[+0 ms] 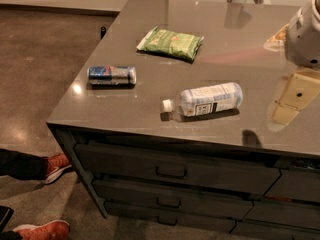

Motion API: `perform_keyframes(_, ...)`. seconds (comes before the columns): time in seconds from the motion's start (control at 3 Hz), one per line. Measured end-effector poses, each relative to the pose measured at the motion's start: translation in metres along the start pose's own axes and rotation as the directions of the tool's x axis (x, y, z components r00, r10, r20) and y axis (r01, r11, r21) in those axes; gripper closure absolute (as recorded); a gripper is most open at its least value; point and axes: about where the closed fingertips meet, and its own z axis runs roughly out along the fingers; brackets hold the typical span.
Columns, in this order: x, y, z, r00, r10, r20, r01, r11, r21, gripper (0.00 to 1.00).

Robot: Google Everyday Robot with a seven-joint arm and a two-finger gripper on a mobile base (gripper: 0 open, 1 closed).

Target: Place blue plastic bottle upright

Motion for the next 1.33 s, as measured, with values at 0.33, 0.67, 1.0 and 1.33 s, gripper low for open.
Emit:
perform_keyframes(0.33, -0.002, 0.000, 0.001, 1.000, -0.015, -0.002, 0.015, 0.9999, 0.004, 0.00)
perform_keyframes(0.67, -0.014, -0.003, 0.012, 0.996, -0.088, -0.011, 0.088, 0.9961, 0.004, 0.00)
perform_keyframes(1.0, -0.034, -0.010, 0.033, 0.984, -0.177, -0.014, 0.176, 0.9841, -0.021, 0.00)
perform_keyframes(1.33, -0.060, -0.023, 0.064, 0.960, -0.281, -0.015, 0.279, 0.9578, -0.069, 0.00)
